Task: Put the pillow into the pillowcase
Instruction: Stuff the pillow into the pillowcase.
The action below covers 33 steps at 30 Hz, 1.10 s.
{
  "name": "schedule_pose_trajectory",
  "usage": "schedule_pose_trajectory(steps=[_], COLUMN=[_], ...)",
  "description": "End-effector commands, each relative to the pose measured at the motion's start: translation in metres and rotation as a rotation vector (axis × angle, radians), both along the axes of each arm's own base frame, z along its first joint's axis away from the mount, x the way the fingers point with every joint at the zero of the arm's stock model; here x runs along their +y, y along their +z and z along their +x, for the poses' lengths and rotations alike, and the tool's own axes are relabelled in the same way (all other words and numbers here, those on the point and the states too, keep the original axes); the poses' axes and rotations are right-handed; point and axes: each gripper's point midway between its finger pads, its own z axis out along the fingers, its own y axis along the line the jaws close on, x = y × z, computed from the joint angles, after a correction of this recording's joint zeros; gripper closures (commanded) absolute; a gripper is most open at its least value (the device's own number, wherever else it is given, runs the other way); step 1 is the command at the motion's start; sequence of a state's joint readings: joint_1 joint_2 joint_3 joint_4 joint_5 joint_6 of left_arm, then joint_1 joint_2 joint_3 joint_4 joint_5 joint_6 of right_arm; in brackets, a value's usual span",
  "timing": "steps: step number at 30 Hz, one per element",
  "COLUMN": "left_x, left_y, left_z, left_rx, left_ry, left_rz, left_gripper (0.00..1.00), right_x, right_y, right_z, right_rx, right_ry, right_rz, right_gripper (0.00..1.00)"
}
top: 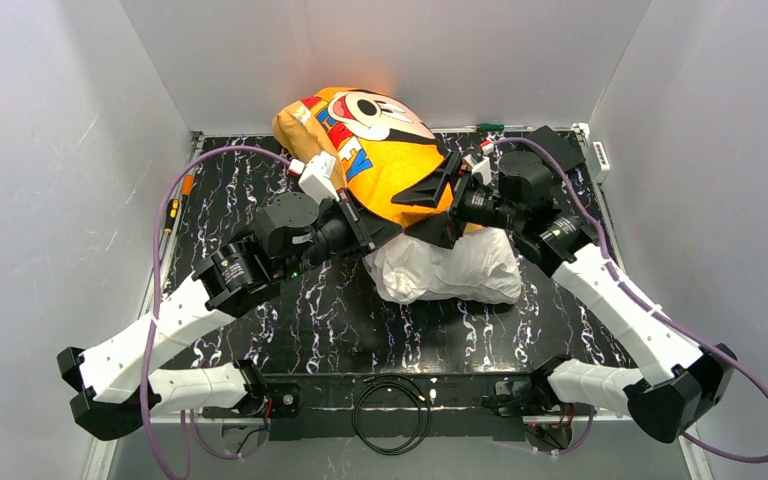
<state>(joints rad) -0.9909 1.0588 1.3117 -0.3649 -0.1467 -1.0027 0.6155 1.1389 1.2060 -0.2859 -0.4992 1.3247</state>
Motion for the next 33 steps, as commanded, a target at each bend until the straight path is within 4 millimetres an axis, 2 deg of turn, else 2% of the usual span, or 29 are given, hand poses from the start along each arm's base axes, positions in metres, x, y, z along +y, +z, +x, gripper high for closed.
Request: schedule_pose_trajectory(steps=[1, 3, 6, 7, 10, 12, 13, 14, 16, 18, 19, 22, 24, 27, 29, 30, 33], left_x=[-0.003, -0.009, -0.022, -0.026, -0.029, -0.020, -0.013, -0.001, 0.025, 0.050, 0.060, 0.087, 0.092, 0.081, 0.070, 0.064, 0.043], left_y=[0.070, 0.078, 0.088, 0.090, 0.089, 0.077, 0.066, 0.055, 0.028, 0.007, -0.006, -0.040, -0.060, -0.088, -0.107, -0.115, -0.123], left_z=[-0.014, -0.020, -0.032, -0.036, -0.046, -0.048, -0.045, -0.041, -0.035, -0.036, -0.038, -0.046, -0.052, -0.059, -0.060, -0.058, -0.036], left_rx=[-0.148, -0.177, -0.216, -0.228, -0.235, -0.203, -0.175, -0.144, -0.075, -0.024, 0.003, 0.094, 0.133, 0.186, 0.229, 0.245, 0.210], left_ry=[-0.076, -0.128, -0.234, -0.271, -0.338, -0.320, -0.285, -0.227, -0.104, -0.026, 0.001, 0.064, 0.052, -0.022, -0.061, -0.065, -0.038], left_rz=[-0.175, -0.193, -0.200, -0.199, -0.171, -0.128, -0.097, -0.070, -0.014, 0.021, 0.048, 0.135, 0.182, 0.262, 0.316, 0.338, 0.337], left_gripper=[1.00, 1.00, 1.00, 1.00, 1.00, 1.00, 0.93, 0.74, 0.43, 0.24, 0.05, 0.02, 0.02, 0.02, 0.06, 0.08, 0.17], right_x=[0.016, 0.028, 0.049, 0.054, 0.061, 0.060, 0.060, 0.060, 0.060, 0.059, 0.058, 0.058, 0.060, 0.064, 0.065, 0.065, 0.068], right_y=[0.023, 0.023, 0.019, 0.016, 0.017, 0.021, 0.025, 0.030, 0.040, 0.051, 0.055, 0.068, 0.075, 0.081, 0.084, 0.087, 0.094], right_z=[0.027, 0.037, 0.040, 0.042, 0.049, 0.056, 0.059, 0.061, 0.065, 0.070, 0.074, 0.084, 0.088, 0.091, 0.093, 0.094, 0.093], right_rx=[0.022, 0.032, 0.048, 0.053, 0.035, 0.015, 0.002, -0.014, -0.048, -0.076, -0.087, -0.120, -0.139, -0.154, -0.159, -0.164, -0.177], right_ry=[-0.078, -0.072, -0.051, -0.050, -0.055, -0.082, -0.085, -0.085, -0.094, -0.107, -0.118, -0.130, -0.128, -0.119, -0.117, -0.116, -0.097], right_rz=[0.126, 0.138, 0.134, 0.145, 0.190, 0.198, 0.207, 0.216, 0.225, 0.238, 0.243, 0.266, 0.278, 0.292, 0.304, 0.311, 0.306], right_gripper=[0.02, 0.03, 0.15, 0.26, 0.65, 0.90, 0.99, 0.99, 0.99, 0.99, 0.99, 0.99, 0.99, 0.99, 0.99, 0.99, 0.99])
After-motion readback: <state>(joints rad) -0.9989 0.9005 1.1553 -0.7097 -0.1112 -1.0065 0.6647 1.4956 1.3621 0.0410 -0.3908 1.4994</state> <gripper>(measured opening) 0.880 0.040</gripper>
